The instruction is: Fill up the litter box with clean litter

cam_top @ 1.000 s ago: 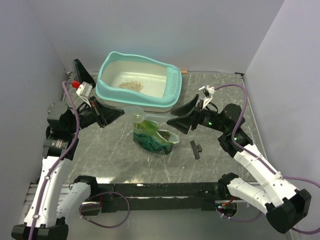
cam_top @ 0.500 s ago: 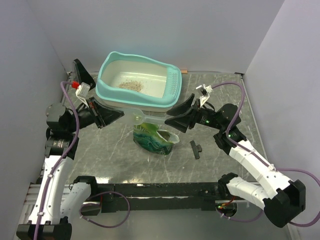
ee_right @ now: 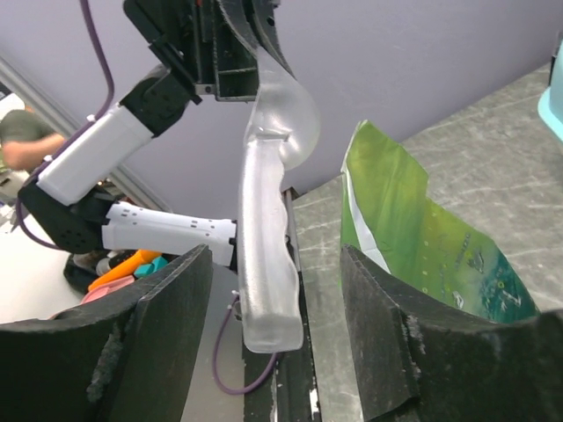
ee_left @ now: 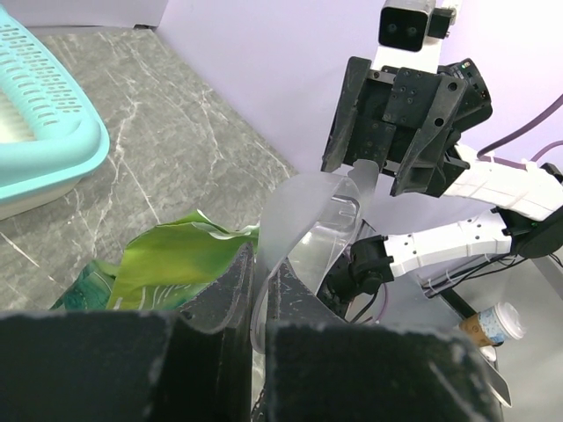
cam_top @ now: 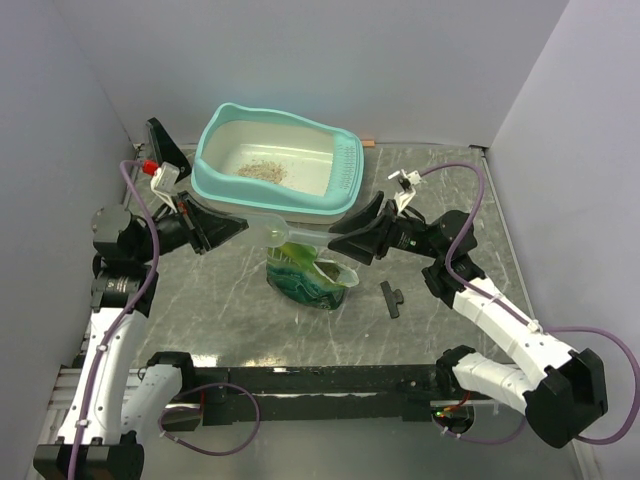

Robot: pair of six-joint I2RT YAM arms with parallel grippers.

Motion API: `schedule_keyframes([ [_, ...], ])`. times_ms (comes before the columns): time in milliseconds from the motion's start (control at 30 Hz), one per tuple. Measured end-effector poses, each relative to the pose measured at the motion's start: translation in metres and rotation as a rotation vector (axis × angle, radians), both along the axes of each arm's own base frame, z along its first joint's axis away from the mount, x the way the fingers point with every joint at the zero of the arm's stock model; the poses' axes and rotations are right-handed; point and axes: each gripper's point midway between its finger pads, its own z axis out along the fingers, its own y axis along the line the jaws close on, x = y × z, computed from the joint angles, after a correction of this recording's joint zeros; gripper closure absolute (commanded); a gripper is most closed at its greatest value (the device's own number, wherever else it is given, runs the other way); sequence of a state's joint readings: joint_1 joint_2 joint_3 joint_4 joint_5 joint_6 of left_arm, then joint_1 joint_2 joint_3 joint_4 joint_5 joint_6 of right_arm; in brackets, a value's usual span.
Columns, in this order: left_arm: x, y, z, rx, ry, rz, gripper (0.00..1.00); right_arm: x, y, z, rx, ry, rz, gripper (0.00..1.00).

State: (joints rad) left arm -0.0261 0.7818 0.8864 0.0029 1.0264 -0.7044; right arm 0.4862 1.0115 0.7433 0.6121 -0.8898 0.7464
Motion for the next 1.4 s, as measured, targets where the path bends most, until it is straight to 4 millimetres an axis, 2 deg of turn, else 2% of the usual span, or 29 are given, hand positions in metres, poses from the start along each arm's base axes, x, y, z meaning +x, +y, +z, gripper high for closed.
schedule_keyframes([
  [233,0.002,0.0,-0.005,0.0,0.006,0.0,0.99,-0.003,0.001,0.0,0.015,0.014,0.027,0.41],
  [733,0.002,0.0,-0.007,-0.006,0.022,-0.001,0.99,-0.008,0.011,-0.004,0.017,0.04,0.068,0.4],
  [800,0.002,0.0,-0.007,-0.006,0.022,-0.001,0.99,-0.007,0.012,-0.005,0.016,0.042,0.068,0.43],
  [1000,0.002,0.0,-0.007,-0.007,0.023,-0.002,0.99,-0.008,0.013,-0.005,0.017,0.041,0.073,0.59],
  [1100,0.002,-0.001,-0.007,-0.007,0.021,-0.005,0.99,-0.009,0.013,-0.004,0.019,0.037,0.075,0.82],
  [1133,0.002,-0.001,-0.007,-0.007,0.019,-0.005,0.99,-0.01,0.013,-0.005,0.018,0.041,0.083,1.0],
  [1200,0.002,-0.001,-0.008,-0.007,0.018,-0.008,0.99,-0.012,0.014,-0.004,0.019,0.037,0.092,1.0],
  [1267,0.002,0.0,-0.006,-0.008,0.012,-0.009,0.86,-0.012,0.014,-0.003,0.022,0.037,0.094,1.0],
  [1333,0.002,-0.001,-0.007,-0.007,0.009,-0.011,0.6,-0.012,0.014,-0.003,0.022,0.036,0.094,1.0],
  [1400,0.004,0.0,-0.008,-0.002,0.009,-0.003,0.52,-0.012,0.014,-0.003,0.021,0.032,0.086,1.0],
])
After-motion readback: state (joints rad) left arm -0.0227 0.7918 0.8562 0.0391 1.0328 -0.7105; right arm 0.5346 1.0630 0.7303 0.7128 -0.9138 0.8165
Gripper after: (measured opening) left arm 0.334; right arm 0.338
